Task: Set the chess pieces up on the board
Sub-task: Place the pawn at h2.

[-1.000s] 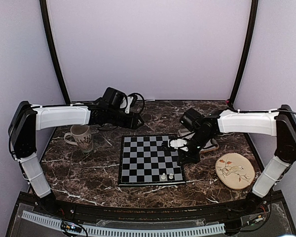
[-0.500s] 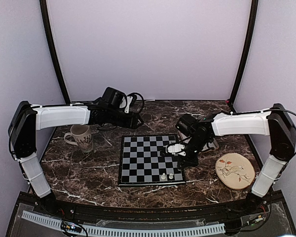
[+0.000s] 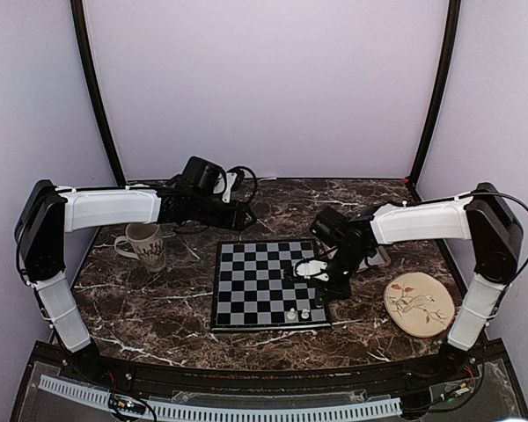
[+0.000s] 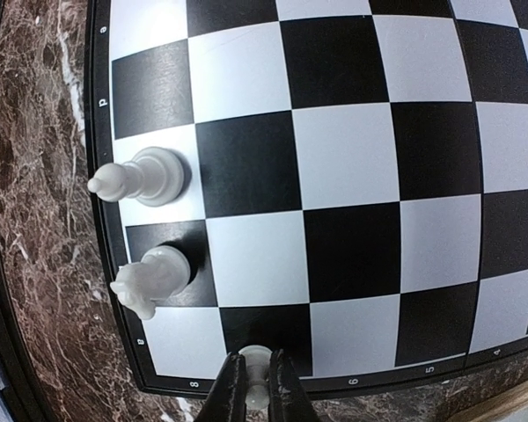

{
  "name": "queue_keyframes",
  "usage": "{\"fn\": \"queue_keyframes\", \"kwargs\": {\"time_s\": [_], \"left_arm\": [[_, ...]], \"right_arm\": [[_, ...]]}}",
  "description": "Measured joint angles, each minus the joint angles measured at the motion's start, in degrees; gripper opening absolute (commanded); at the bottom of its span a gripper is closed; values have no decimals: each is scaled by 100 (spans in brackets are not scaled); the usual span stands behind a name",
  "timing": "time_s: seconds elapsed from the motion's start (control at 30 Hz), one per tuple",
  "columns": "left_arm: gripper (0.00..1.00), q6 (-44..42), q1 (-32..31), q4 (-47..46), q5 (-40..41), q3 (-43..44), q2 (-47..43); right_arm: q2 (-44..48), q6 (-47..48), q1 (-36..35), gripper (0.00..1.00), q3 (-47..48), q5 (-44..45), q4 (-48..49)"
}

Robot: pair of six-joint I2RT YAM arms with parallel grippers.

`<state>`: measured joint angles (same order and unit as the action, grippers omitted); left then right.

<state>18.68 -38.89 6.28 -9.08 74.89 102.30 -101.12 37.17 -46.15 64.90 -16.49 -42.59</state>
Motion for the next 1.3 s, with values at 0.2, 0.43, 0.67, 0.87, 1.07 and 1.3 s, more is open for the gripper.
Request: {"fn": "queue_keyframes", "kwargs": {"time_s": [0.2,0.43,0.67,0.87,1.07,1.3], "left_arm": [[53,0,0,-33,-42,0,0],[53,2,0,-35,-120,0,0],[53,7,0,-35,-149,0,0],[53,7,0,-35,-166,0,0],[53,7,0,-33,-179,0,2],[53,7,0,-35,-186,0,2]], "right_arm": [[-114,-37,-9,9,144,7,63],[-175,-122,-42,11,199,50,94],[-179,-120,-63,10,205,98,98],[-179,-74,-66,10,214,87,72],[-181,20,-81,11,223,39,-31],[-223,28,-96,17,227,46,-63]]}}
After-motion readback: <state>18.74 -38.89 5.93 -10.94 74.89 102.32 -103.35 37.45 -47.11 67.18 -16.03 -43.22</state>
